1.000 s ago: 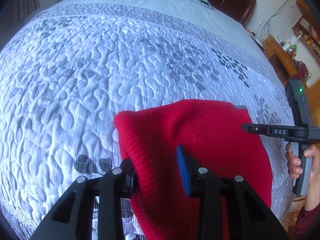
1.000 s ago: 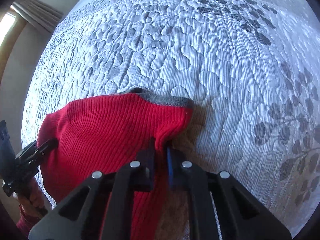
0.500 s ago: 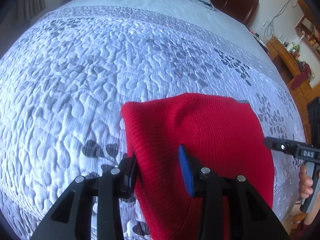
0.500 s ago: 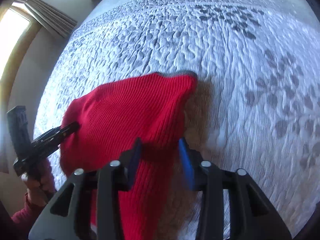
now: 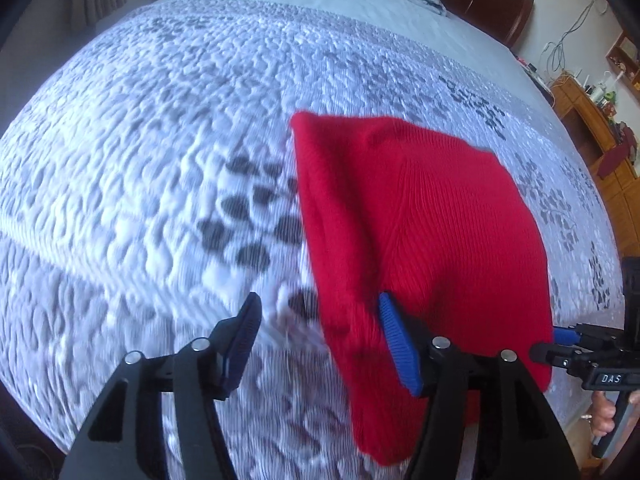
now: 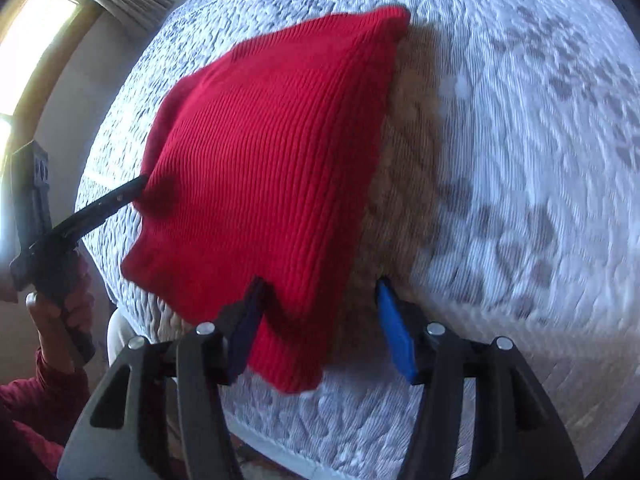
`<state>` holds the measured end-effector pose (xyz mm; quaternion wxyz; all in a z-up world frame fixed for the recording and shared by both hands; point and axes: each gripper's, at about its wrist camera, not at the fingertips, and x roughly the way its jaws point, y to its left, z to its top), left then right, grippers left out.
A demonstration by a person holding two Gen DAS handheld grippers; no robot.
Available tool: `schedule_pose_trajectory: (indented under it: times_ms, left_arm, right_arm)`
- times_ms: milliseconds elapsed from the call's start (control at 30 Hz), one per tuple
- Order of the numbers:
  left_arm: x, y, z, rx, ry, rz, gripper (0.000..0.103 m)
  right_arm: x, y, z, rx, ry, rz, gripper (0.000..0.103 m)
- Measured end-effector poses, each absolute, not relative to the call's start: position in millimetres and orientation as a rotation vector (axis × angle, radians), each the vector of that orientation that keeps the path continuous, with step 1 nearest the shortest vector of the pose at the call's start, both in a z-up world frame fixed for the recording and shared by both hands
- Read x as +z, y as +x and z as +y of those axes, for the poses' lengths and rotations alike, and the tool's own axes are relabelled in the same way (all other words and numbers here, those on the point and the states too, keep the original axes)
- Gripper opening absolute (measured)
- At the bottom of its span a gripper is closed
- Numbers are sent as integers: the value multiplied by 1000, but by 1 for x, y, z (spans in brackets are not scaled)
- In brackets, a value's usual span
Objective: Fold small clothes
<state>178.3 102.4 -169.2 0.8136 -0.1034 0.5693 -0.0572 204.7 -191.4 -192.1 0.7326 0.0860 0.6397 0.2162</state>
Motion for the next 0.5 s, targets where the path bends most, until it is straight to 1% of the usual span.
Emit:
schedule_pose_trajectory:
  times_ms: [67, 100, 133, 167, 200, 233, 367, 500]
  left_arm:
    - [-172, 168, 98, -133, -221, 1237, 62]
    - [-173, 165, 96, -133, -220, 1242, 62]
    - [-174, 162, 94, -138, -228, 1250, 60]
    - [-176, 159, 91, -149, -239, 1269, 50]
    - [-179, 157, 88, -171, -253, 1288, 27]
    - [-181, 155, 85, -195, -274, 1305, 20]
    - [-177, 146, 78, -187, -257, 1310, 18]
    - [-179, 139, 79, -194, -250, 1316, 17]
  right_arm:
    - [-197, 201, -195, 480, 237, 1421, 58]
    - [-198, 200, -197, 482, 257, 1423, 57]
    - [-199, 199, -198, 483, 270, 1425, 51]
    - [-200, 198, -199, 503, 303, 1432, 37]
    - [-199, 197, -199, 534, 344, 1442, 28]
    - [-197, 198, -199, 535, 355, 1440, 22]
    - [-181, 191, -197, 535, 307, 1402, 14]
    - [-180, 184, -201, 516, 286, 1395, 12]
